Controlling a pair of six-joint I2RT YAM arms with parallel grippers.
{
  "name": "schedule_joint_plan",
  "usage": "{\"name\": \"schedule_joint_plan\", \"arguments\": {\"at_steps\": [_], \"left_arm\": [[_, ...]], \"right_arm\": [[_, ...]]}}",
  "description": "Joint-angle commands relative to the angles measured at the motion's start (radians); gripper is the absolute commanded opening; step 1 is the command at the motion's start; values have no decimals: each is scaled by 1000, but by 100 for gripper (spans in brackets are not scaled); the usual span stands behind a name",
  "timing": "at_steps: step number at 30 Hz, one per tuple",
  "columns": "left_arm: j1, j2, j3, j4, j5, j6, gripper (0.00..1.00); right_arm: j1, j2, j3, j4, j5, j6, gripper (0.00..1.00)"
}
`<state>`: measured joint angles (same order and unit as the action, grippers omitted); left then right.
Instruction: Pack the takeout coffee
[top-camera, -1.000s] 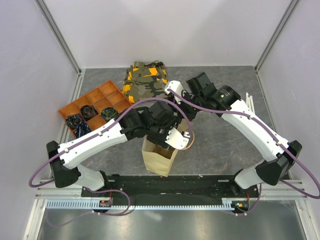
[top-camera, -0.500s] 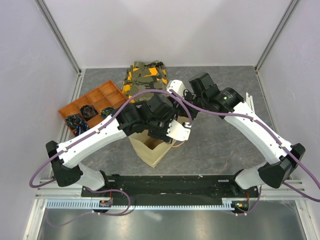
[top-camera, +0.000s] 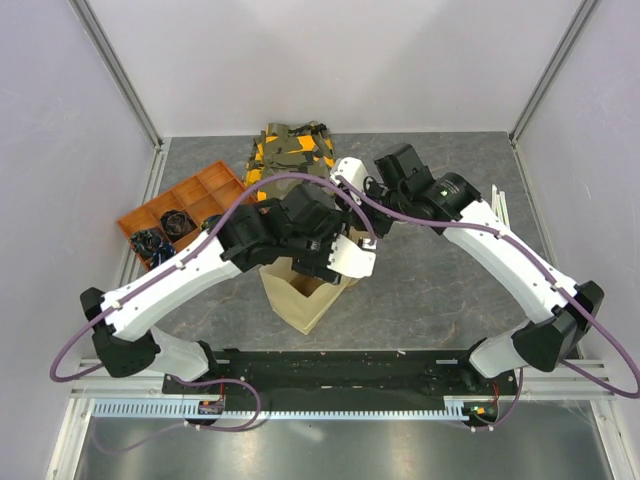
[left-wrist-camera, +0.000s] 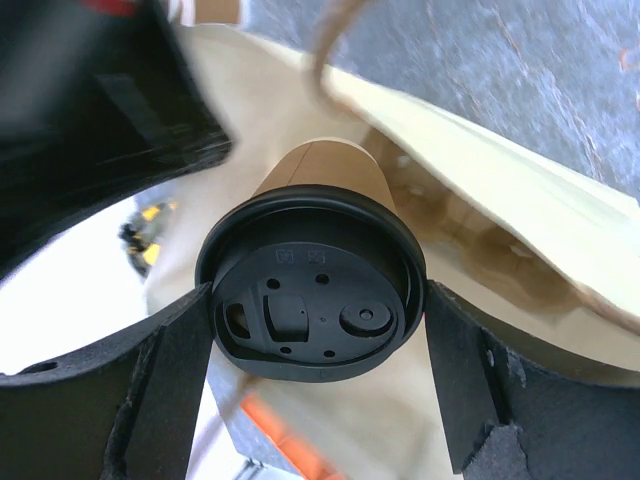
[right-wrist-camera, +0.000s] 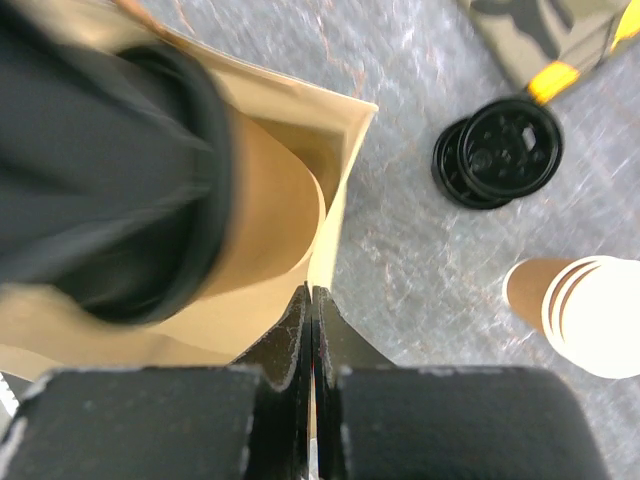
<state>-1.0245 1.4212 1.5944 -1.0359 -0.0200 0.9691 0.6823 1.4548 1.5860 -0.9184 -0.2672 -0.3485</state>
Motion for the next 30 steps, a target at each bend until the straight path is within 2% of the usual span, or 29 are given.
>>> {"name": "schedule_joint_plan", "arguments": {"at_steps": [1, 7, 15, 26, 30], "left_arm": [[6, -113, 82, 77, 58, 16, 31], [6, -163, 56, 76, 112, 77, 31], [6, -209, 55, 95, 26, 105, 30], [6, -369, 108, 140, 31, 27, 30], [4, -399, 128, 126, -56, -32, 31]], "right_arm": [[-21, 56, 40, -54, 37, 35, 0], [-26, 92, 74, -86, 49, 55, 0], [-26, 64, 57, -79, 82, 46, 0], [-27, 76, 91, -120, 172, 77, 0], [-27, 73, 94, -142, 210, 88, 0]]}}
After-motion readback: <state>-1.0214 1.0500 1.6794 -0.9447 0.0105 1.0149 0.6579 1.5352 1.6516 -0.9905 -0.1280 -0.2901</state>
